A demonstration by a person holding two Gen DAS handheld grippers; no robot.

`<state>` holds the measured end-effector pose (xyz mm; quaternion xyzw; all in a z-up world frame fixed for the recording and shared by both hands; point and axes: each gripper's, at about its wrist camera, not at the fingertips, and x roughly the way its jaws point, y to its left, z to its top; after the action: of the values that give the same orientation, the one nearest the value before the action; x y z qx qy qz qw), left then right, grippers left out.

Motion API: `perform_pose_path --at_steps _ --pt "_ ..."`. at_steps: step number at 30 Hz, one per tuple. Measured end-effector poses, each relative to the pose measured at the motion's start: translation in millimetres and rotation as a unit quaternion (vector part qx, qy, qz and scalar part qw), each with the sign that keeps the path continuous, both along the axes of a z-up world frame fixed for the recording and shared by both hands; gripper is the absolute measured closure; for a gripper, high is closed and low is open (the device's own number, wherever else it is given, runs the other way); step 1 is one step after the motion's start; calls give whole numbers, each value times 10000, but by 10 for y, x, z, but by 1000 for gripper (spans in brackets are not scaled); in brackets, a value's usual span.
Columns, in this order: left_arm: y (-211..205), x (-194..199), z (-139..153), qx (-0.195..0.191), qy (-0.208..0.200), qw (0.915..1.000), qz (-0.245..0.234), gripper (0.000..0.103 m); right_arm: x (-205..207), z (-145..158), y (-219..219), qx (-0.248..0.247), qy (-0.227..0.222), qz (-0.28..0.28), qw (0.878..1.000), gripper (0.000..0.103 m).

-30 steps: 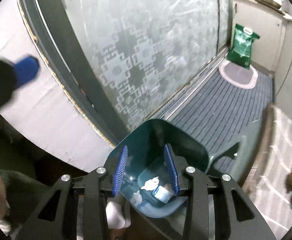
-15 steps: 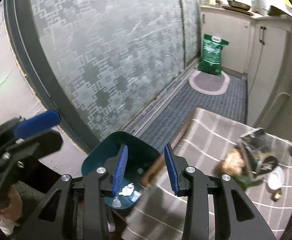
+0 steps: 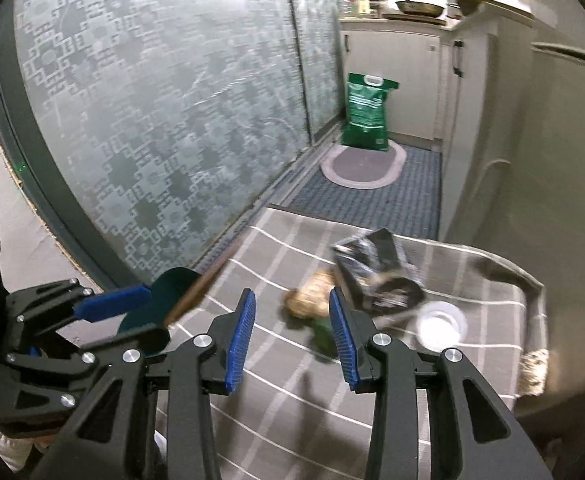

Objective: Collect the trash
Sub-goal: 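Move both grippers back toward the table with the ginger and bottle, then grasp the green round item with the left gripper while the right gripper grasps the brown nut shell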

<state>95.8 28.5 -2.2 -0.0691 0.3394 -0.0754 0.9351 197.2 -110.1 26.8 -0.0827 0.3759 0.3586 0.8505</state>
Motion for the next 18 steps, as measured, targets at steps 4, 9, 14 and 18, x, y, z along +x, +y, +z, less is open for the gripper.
perform_pose_path --at_steps 4,9,14,18 --pt "-179 146 -124 44 157 9998 -152 63 82 -45 -239 -27 18 -166 9999 64" --pt "-345 287 -247 82 306 9991 -281 64 140 -96 -471 -28 56 -297 9995 66" --pt "-477 436 -367 80 444 9984 -338 64 199 -169 -611 -110 142 -303 9994 68" --pt "-525 553 -420 51 486 9983 -313 64 229 -253 -694 -284 215 -233 9991 68"
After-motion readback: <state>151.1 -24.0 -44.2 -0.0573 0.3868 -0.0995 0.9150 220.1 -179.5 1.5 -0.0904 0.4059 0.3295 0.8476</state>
